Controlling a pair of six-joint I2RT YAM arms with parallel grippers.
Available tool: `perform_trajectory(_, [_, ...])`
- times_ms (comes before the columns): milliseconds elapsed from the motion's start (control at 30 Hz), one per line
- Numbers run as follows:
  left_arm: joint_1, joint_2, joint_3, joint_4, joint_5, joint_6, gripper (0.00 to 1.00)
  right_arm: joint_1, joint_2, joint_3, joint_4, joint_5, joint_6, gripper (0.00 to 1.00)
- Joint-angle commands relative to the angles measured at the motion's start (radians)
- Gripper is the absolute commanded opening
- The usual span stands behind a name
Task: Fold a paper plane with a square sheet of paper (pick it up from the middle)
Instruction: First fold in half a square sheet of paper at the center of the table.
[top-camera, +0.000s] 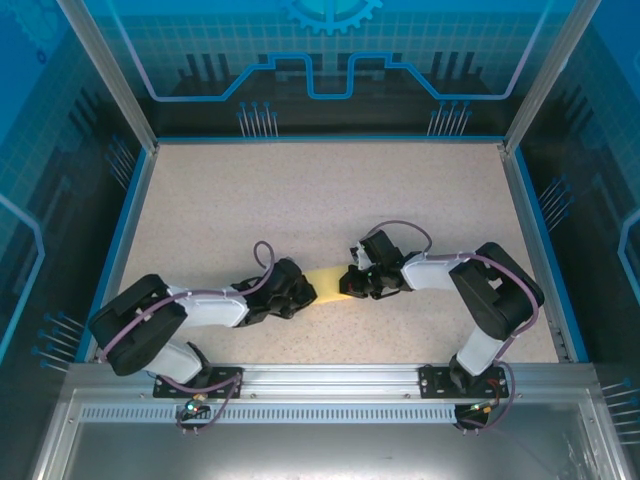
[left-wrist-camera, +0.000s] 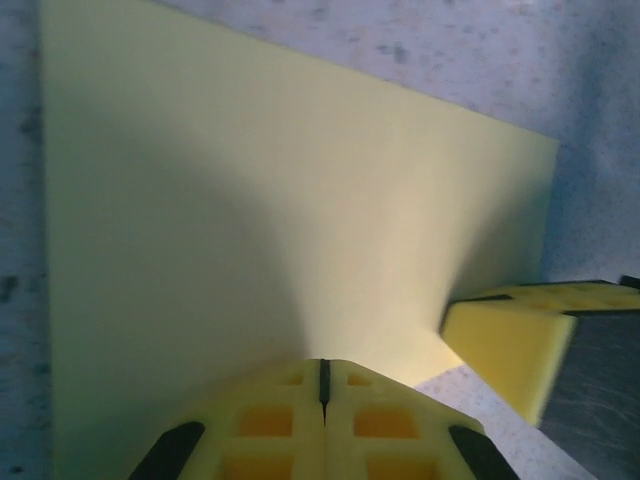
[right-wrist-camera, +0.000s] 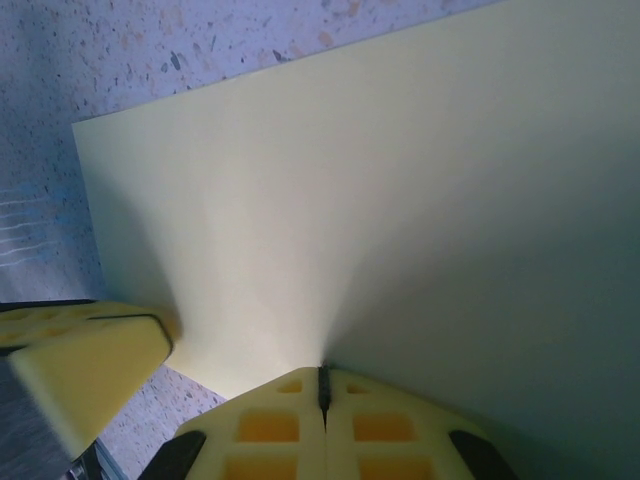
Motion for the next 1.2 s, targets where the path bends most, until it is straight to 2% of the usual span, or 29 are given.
perform_trajectory(0, [-0.013,0.028,-0.058,0.072,-0.047,-0.084,0.0,0.0,0.078,-0.039,-0.097,0.085,-0.006,0.0])
perform_trajectory(433, [-0.037,-0.045,-0.159,-0.036,-0.19,-0.141,0.0,-0.012,0.093,-0.044,-0.135,0.131,-0.012,0.0])
perform_trajectory(700, [-0.035,-0.209,-0.184,-0.233,-0.288,-0.139,0.0,-0.037,0.078,-0.055,-0.143,0.137,-0.036,0.0])
perform_trajectory(833, [-0.035,-0.266,-0.197,-0.278,-0.297,-0.133,0.0,-0.037,0.082,-0.042,-0.143,0.128,-0.044,0.0])
perform_trajectory(967, [-0.027,-0.311,-0.132,-0.359,-0.281,-0.041,0.0,-0.034,0.058,-0.009,-0.151,0.105,-0.076,0.0])
perform_trajectory(1100, [0.041,-0.358,0.011,-0.531,-0.239,0.108,0.01,-0.009,-0.03,0.07,-0.227,0.115,-0.153,0.0])
perform_trajectory(1167, [0.096,-0.385,0.052,-0.577,-0.199,0.165,0.07,0.01,-0.074,0.121,-0.274,0.137,-0.19,0.06])
